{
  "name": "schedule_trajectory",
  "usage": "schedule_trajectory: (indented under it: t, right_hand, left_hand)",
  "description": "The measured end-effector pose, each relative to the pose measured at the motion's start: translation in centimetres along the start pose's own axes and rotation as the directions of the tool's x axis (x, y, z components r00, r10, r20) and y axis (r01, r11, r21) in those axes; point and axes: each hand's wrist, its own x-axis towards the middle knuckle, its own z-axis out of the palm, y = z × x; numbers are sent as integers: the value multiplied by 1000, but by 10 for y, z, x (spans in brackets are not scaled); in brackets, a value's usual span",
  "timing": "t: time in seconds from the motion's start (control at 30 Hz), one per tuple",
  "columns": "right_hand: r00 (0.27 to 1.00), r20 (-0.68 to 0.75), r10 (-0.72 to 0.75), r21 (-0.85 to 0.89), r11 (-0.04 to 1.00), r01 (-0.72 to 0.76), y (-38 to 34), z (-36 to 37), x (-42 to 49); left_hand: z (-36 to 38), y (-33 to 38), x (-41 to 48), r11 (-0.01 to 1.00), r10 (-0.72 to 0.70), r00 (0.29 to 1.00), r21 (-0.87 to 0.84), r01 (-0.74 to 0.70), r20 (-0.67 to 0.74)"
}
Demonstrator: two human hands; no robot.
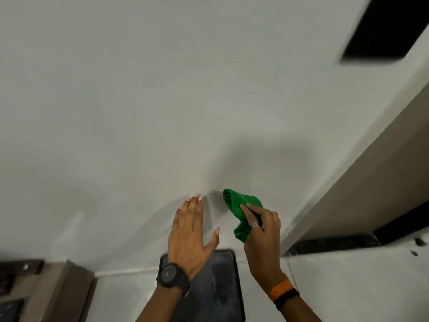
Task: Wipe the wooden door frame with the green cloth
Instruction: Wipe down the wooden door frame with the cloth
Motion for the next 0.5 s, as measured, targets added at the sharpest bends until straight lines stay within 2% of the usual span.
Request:
schedule_trajectory:
  t: [0.07, 0.1, 0.17, 0.2, 0.23, 0.27, 0.33, 0.5]
  right_hand:
    - [993, -105, -57, 72, 995, 65, -65, -39, 37]
    - [981, -148, -123, 52, 990, 131, -98, -60, 58]
    - [925, -244, -293, -97, 956, 277, -159, -100, 101]
    - [894, -284, -345, -98, 938, 331, -191, -118, 121]
    - [832, -353, -428, -139, 904, 405, -219, -134, 141]
    - [737, -411, -536, -228, 844, 486, -246, -147, 158]
    - [568, -457, -685, -383, 728, 569, -294, -173, 193]
    - [359, -487, -796, -514, 593, 619, -380, -237, 263]
  left_hand:
    - [-67, 29, 52, 999, 44, 993, -5, -45, -112]
    - [-101, 44, 79, 997, 78, 982, 5, -78, -174]
    - [-168, 74, 132, 988, 157, 938, 53, -148, -309]
    - [-200, 89, 158, 981, 196, 909, 71, -182, -367]
    - [-232, 103, 183, 974, 226, 879, 81, -212, -419]
    - [-262, 116, 205, 967, 253, 847, 92, -238, -467]
    - [-319, 142, 245, 951, 305, 776, 136, -277, -552]
    - [-418, 204, 321, 905, 425, 666, 260, -338, -613]
